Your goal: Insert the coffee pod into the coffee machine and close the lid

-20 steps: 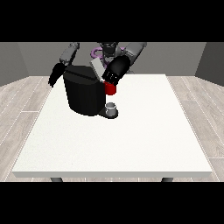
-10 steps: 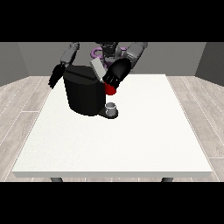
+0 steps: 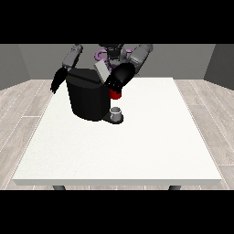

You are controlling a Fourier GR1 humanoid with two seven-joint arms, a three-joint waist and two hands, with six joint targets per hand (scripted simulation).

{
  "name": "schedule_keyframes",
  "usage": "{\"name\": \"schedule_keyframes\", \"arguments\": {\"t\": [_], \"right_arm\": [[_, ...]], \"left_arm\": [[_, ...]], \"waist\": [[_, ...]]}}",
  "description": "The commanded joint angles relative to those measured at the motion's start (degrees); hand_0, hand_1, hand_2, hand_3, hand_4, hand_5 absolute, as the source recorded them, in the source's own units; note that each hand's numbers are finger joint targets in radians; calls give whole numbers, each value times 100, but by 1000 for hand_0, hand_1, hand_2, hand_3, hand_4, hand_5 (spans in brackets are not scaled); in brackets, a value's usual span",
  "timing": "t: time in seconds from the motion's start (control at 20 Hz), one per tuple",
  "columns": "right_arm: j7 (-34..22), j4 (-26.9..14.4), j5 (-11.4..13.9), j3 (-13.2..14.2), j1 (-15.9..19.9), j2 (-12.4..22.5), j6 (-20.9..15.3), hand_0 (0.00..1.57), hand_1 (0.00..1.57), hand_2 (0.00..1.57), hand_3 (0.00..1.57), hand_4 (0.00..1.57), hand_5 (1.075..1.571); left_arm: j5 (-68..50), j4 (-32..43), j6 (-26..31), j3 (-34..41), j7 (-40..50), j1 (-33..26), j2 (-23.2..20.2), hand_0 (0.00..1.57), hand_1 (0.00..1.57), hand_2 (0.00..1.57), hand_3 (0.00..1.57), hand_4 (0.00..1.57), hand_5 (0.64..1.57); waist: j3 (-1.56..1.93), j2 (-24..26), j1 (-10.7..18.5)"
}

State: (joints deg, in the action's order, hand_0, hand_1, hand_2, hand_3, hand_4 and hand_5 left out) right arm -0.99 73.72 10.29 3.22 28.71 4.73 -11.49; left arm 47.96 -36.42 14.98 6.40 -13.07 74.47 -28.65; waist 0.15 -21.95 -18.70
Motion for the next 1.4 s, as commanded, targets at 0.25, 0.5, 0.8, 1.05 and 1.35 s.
{"name": "schedule_keyframes", "arguments": {"t": [0.25, 0.5, 0.8, 1.05, 1.35], "right_arm": [[-77, 187, -7, 0, -1, 192, 171, 0, 0, 0, 0, 185, 1571], [-343, 171, 218, -190, 273, -166, -214, 0, 0, 0, 0, 173, 1571], [-146, 13, 225, -63, 58, 2, -179, 0, 0, 0, 0, 117, 1571], [318, -30, 57, -29, -250, -11, -23, 0, 0, 0, 0, 153, 1571], [267, -626, -197, 340, -497, 84, 44, 0, 0, 0, 0, 0, 1571]], "left_arm": [[280, 113, -279, -47, -469, -49, -468, 1044, 1044, 1049, 744, 0, 1571], [471, 87, -449, -164, -297, 103, -306, 510, 510, 776, 600, 0, 1571], [478, 127, -392, -122, -215, 25, -249, 0, 0, 565, 474, 0, 1571], [501, 103, -484, -79, -374, -114, -370, 0, 0, 432, 326, 0, 1571], [377, -97, -173, -185, -57, -522, 241, 0, 0, 0, 60, 0, 1571]], "waist": [[-16, -176, -166], [-15, -127, -28], [-13, -43, -10], [-11, -99, 5], [-9, 808, 682]]}}
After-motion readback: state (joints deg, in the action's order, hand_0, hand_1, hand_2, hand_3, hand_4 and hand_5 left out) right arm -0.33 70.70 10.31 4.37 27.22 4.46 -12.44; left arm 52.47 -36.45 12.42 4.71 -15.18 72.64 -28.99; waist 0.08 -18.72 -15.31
